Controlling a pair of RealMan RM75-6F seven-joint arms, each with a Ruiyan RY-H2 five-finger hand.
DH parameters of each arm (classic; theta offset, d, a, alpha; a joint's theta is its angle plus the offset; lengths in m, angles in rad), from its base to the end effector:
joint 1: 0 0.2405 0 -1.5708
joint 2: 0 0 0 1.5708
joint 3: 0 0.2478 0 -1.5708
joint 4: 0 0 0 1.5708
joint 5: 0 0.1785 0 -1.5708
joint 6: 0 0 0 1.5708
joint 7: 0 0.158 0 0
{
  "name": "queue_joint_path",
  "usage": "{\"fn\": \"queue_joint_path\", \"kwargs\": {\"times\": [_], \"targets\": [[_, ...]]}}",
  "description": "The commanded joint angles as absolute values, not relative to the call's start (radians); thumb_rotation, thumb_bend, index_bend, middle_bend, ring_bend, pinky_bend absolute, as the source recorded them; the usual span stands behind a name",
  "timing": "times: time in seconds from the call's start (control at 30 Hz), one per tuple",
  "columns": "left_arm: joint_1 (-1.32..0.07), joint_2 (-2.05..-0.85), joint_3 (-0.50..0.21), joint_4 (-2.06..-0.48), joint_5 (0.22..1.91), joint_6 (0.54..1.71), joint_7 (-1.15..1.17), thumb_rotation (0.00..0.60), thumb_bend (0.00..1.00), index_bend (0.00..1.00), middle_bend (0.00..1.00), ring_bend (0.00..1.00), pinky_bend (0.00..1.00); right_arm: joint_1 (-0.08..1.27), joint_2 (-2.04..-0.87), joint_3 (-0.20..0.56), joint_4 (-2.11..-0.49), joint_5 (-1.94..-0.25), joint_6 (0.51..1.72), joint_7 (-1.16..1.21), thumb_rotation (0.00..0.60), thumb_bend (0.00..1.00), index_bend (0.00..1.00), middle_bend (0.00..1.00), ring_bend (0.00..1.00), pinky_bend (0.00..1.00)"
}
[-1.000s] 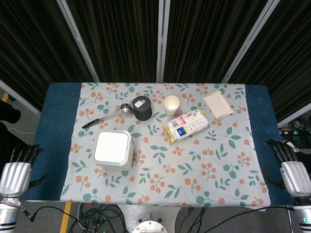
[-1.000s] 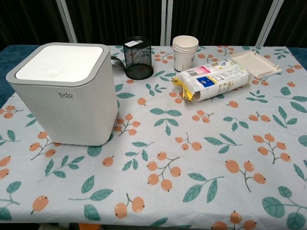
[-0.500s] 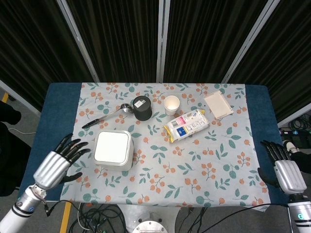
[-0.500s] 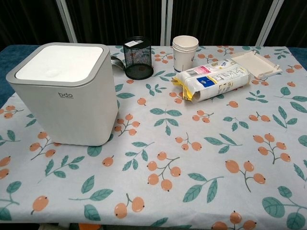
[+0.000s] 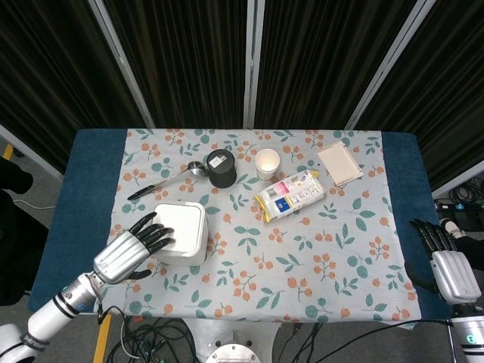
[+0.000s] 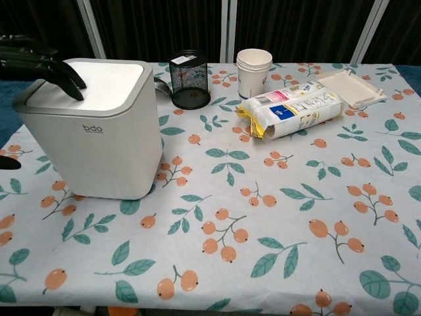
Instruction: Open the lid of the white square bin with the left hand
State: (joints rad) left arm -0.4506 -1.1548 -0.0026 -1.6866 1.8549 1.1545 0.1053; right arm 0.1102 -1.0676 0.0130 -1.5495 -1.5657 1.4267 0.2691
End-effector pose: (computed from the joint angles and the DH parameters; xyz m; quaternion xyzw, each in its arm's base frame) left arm -0.1729 0.2384 0.0974 -0.8228 -0.2304 -0.3959 0.3365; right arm -0.2981 -0.1929 0.1880 0.5994 -0.4427 0.4172 0.5203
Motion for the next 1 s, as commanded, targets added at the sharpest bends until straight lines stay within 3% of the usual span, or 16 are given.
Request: {"fn": "queue_joint_path", "kwargs": {"times": [0.03,0.2,0.4,0.6,0.77,1.0], "targets": [[-0.459,-1.159,0.006,-1.698,1.842,1.145,0.119,0.6,0.0,0.26,0.2,0.2,0.05,0.111,-1.068,0.013,-1.549,-1.566,1.426,0.27,0.6,0.34,0.03,0.05,0.0,0.0],[-0.452,-1.146,0.005,-1.719,1.849,1.2,0.107,0.6,0.0,0.26,0.2,0.2,0.05,0.108,-1.066,0.014,-1.55,-1.569,1.435,0.27,0.6,0.34,0.03,0.05,0.0,0.0],[-0.389,-1.121,-0.013,-1.703,1.884,1.419,0.036,0.6,0.0,0.26,0.2,0.2,0.05,0.102,-1.065,0.014,-1.549,-1.57,1.447,0.273,0.6,0.34,0.03,0.05,0.0,0.0],[-0.309,-1.089,-0.049,-1.682,1.81,1.582,-0.019,0.6,0.0,0.24,0.2,0.2,0.05,0.099,-1.063,0.016,-1.548,-1.572,1.457,0.276,0.6,0.34,0.03,0.05,0.0,0.0],[-0.241,-1.081,-0.05,-1.656,1.71,1.624,-0.009,0.6,0.0,0.23,0.19,0.2,0.05,0.094,-1.056,0.02,-1.551,-1.573,1.47,0.271,0.6,0.34,0.03,0.05,0.0,0.0],[-0.154,-1.109,-0.009,-1.623,1.523,1.553,0.051,0.6,0.0,0.23,0.19,0.2,0.05,0.096,-1.044,0.022,-1.559,-1.592,1.484,0.273,0.6,0.33,0.03,0.05,0.0,0.0]]}}
